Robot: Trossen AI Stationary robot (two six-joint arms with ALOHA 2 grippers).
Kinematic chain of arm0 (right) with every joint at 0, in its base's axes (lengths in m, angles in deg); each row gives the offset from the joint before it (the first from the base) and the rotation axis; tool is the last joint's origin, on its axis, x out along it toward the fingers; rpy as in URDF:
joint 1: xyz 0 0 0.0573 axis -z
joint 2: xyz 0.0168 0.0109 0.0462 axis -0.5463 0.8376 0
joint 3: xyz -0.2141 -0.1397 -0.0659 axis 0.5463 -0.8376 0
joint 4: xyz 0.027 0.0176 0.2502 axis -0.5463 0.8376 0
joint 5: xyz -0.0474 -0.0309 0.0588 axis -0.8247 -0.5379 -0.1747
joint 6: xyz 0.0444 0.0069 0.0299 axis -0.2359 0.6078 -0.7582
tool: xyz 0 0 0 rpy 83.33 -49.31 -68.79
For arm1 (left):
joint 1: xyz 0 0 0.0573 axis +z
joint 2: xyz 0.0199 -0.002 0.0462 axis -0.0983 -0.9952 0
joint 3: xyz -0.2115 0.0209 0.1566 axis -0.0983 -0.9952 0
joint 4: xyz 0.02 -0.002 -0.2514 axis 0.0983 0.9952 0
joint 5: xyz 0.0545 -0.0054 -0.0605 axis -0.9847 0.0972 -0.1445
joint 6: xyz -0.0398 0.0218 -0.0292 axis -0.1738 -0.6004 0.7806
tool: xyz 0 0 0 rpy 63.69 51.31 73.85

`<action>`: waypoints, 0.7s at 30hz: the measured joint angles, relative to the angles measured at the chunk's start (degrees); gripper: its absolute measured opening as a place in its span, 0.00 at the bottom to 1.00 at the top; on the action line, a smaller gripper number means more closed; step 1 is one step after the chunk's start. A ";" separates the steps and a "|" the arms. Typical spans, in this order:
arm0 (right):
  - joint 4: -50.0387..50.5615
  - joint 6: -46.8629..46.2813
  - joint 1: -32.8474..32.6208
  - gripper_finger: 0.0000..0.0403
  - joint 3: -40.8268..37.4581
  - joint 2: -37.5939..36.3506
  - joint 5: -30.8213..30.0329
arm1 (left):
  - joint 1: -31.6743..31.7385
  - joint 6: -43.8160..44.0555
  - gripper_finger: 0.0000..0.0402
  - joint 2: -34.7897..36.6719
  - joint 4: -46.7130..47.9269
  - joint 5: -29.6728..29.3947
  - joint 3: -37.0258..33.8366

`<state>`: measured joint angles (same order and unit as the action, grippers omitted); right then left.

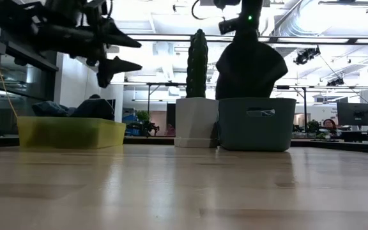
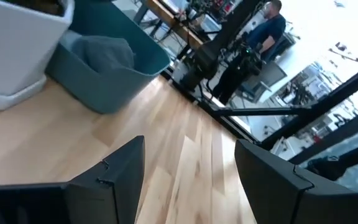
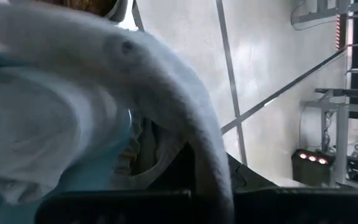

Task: Pick & Place hat
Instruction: Put the gray cap into the blue bin

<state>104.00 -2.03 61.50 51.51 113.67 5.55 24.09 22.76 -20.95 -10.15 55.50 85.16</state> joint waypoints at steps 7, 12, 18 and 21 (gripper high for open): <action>-0.01 1.07 2.49 0.00 -0.01 3.25 2.64 | -0.08 1.22 0.56 5.36 1.89 -0.19 -1.78; -0.07 0.97 3.63 0.00 -0.01 5.15 4.63 | -0.08 1.22 0.56 5.65 2.22 -0.19 -1.78; 0.66 0.74 4.46 0.00 -0.01 6.56 7.65 | -0.08 1.22 0.56 5.65 2.31 -0.15 -1.78; 0.90 0.68 4.57 0.00 -1.40 6.56 7.76 | -0.08 1.64 0.56 5.65 2.54 -0.17 -1.78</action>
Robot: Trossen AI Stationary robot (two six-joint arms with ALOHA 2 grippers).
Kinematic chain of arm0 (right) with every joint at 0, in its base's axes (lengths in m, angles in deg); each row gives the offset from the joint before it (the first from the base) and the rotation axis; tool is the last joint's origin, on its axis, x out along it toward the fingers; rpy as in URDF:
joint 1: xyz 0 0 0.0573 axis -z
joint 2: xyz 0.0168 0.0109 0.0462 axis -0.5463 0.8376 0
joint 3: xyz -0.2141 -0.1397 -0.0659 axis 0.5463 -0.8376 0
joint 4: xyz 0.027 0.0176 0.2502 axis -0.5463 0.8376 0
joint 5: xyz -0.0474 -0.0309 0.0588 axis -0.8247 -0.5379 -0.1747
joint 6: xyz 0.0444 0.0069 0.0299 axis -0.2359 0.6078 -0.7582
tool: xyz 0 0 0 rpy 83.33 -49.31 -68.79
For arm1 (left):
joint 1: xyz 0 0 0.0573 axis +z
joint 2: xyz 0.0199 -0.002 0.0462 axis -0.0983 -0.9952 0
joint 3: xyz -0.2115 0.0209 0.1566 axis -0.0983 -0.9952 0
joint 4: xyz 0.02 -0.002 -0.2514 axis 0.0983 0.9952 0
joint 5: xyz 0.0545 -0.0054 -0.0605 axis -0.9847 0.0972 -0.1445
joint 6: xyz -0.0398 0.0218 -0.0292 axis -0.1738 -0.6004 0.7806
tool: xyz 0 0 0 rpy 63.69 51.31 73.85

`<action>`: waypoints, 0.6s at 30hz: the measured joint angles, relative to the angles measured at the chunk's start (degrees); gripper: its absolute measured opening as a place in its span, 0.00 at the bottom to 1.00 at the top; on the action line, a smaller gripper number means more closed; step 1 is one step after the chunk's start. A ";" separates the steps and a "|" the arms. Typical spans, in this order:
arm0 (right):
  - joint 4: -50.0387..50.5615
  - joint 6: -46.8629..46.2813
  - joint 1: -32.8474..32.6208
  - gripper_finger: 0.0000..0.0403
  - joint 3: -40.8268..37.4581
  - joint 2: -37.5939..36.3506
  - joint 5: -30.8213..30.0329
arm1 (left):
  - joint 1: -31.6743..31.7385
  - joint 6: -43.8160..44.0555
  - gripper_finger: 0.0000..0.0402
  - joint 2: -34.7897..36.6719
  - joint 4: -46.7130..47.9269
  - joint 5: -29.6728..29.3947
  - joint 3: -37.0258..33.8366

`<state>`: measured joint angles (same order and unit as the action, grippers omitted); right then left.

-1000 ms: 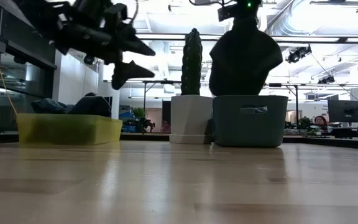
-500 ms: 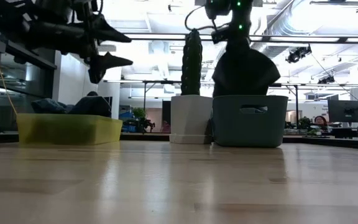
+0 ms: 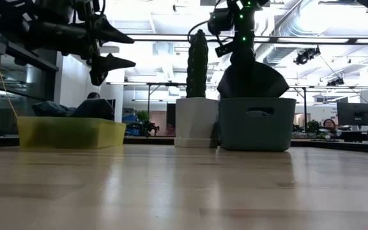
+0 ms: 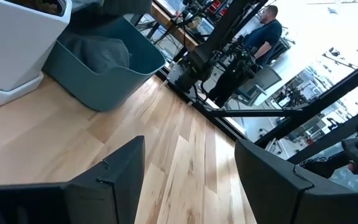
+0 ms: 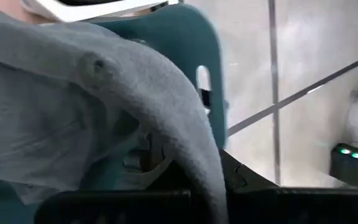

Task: Pick & Place hat
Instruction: Put the gray cap into the blue bin

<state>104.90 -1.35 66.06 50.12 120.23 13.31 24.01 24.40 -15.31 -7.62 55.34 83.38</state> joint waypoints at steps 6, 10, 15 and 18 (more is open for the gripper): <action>-4.95 -0.32 0.55 0.00 -9.96 -2.30 -0.04 | 0.00 0.30 0.56 -0.02 0.02 0.00 0.00; -8.47 -0.26 0.52 0.00 -16.43 -3.98 0.72 | 0.00 0.62 0.56 0.00 0.17 0.00 0.00; -13.43 0.59 0.31 0.00 -25.21 -6.35 0.89 | 0.00 1.09 0.56 -0.02 0.24 -0.01 0.00; -17.42 2.03 -0.03 0.00 -29.29 -8.26 1.85 | 0.00 1.78 0.56 -0.02 0.38 -0.03 0.00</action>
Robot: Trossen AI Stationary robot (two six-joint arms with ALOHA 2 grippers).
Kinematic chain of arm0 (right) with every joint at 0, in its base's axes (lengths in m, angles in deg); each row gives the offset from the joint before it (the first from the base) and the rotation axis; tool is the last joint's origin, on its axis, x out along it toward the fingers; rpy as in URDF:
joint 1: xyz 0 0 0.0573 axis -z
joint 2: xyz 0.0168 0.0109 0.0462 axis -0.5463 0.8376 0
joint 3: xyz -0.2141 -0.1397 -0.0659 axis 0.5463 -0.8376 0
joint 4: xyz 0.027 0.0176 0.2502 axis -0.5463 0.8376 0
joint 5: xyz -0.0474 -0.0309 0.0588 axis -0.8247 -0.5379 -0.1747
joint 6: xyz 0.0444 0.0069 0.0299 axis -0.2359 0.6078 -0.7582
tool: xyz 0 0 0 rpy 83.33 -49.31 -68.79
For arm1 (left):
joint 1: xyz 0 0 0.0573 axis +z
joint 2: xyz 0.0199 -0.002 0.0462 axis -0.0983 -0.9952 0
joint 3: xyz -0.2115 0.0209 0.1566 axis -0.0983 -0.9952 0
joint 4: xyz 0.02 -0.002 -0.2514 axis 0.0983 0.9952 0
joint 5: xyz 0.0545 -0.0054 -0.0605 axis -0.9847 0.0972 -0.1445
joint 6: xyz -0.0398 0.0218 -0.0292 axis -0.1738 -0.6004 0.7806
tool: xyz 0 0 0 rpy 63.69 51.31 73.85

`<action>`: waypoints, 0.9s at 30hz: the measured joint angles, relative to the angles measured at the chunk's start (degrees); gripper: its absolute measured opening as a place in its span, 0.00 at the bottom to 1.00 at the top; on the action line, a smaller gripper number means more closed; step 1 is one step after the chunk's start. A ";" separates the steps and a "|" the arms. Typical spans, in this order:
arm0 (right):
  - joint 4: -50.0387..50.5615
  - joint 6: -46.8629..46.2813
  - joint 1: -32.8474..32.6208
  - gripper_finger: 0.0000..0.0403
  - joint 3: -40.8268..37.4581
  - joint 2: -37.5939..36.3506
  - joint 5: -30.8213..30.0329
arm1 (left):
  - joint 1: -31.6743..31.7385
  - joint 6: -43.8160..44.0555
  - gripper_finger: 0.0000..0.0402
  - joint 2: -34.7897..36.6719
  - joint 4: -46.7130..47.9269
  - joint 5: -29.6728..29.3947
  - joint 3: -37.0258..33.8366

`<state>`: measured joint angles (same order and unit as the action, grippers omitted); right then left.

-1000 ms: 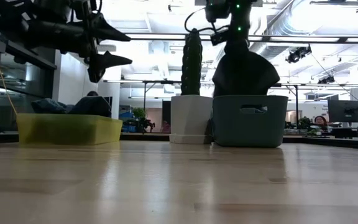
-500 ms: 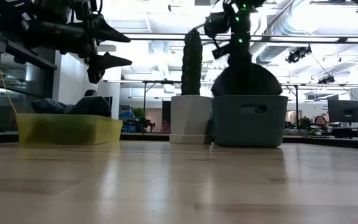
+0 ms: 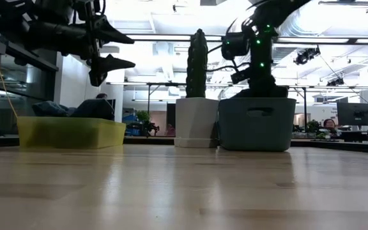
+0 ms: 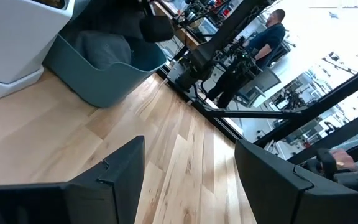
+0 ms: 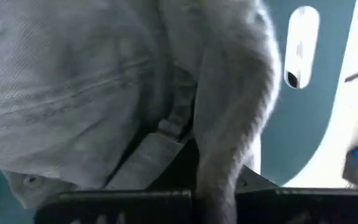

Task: Pick & Place hat
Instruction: Put the gray cap into the blue bin

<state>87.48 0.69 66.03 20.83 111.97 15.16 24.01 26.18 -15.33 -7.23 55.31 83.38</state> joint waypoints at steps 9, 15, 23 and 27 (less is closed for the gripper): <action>-8.03 4.61 -3.40 0.00 -8.45 -4.28 4.02 | 0.00 0.55 0.56 0.00 0.51 -0.40 0.00; -10.51 5.81 -5.75 0.00 -9.06 -6.39 10.09 | 0.00 1.48 0.56 0.00 0.54 -0.42 -0.02; -7.68 10.62 -6.45 0.00 -9.09 -6.54 13.47 | 0.00 1.91 0.56 0.00 0.56 -0.39 0.00; -5.25 13.75 -6.46 0.00 -9.09 -6.54 13.95 | 0.00 1.91 0.56 0.00 0.56 -0.39 0.00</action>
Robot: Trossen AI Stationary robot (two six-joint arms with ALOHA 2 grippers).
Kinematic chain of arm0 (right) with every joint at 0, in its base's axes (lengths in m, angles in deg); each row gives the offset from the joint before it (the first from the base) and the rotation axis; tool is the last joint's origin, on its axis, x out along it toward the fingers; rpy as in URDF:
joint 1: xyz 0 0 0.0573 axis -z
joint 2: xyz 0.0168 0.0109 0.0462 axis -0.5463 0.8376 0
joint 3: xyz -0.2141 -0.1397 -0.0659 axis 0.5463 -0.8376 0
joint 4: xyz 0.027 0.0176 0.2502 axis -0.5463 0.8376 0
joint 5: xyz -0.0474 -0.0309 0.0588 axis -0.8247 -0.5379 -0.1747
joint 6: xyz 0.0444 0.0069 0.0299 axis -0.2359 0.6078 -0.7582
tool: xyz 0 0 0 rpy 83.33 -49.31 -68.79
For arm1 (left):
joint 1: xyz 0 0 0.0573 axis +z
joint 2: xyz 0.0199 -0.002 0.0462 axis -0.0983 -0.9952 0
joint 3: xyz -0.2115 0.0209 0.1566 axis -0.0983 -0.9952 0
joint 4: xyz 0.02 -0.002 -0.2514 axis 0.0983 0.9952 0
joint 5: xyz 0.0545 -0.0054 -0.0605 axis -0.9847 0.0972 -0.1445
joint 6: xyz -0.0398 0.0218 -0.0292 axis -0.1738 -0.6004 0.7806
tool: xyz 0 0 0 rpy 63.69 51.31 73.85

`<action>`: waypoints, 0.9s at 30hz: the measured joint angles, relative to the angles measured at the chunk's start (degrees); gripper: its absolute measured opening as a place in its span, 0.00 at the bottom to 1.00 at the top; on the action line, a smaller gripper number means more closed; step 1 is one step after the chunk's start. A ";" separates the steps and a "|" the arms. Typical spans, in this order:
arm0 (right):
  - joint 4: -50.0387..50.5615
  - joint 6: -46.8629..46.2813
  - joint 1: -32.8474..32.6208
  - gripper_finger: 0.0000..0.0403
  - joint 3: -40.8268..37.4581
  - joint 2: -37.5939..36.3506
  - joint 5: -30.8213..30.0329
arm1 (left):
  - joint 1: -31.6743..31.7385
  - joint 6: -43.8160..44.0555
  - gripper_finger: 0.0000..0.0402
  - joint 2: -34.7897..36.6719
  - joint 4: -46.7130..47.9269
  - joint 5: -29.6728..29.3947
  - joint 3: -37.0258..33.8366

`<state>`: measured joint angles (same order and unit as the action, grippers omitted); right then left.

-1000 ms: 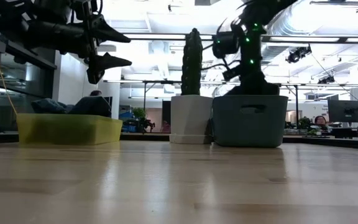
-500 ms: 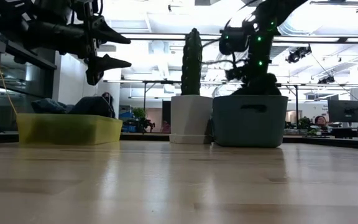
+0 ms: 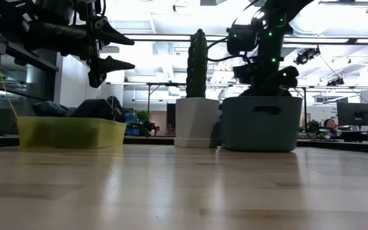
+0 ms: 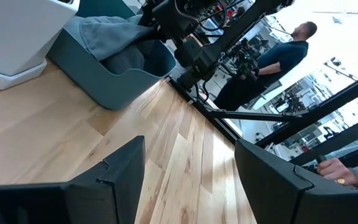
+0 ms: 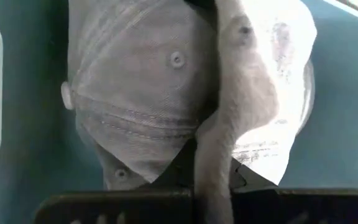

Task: Pick & Place hat
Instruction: Put the gray cap into the blue bin

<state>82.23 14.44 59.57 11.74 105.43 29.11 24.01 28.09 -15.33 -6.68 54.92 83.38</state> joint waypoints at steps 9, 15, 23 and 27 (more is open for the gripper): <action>0.92 2.67 0.00 0.00 0.00 0.00 0.33 | 0.00 0.00 0.56 0.00 0.00 0.26 0.00; 1.99 0.78 -0.02 0.06 0.06 0.00 2.64 | 0.00 -0.02 0.56 0.00 0.00 0.28 0.00; 5.06 -3.86 -0.02 0.24 3.51 0.00 8.21 | 0.00 -0.81 0.56 1.20 0.21 -0.10 -0.02; 8.04 -5.07 0.00 0.34 7.07 0.00 10.92 | 0.00 -1.63 0.56 3.42 1.92 -1.43 -0.02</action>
<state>90.27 9.37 59.57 18.81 105.43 40.03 24.01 26.46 -11.91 -4.75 53.49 83.36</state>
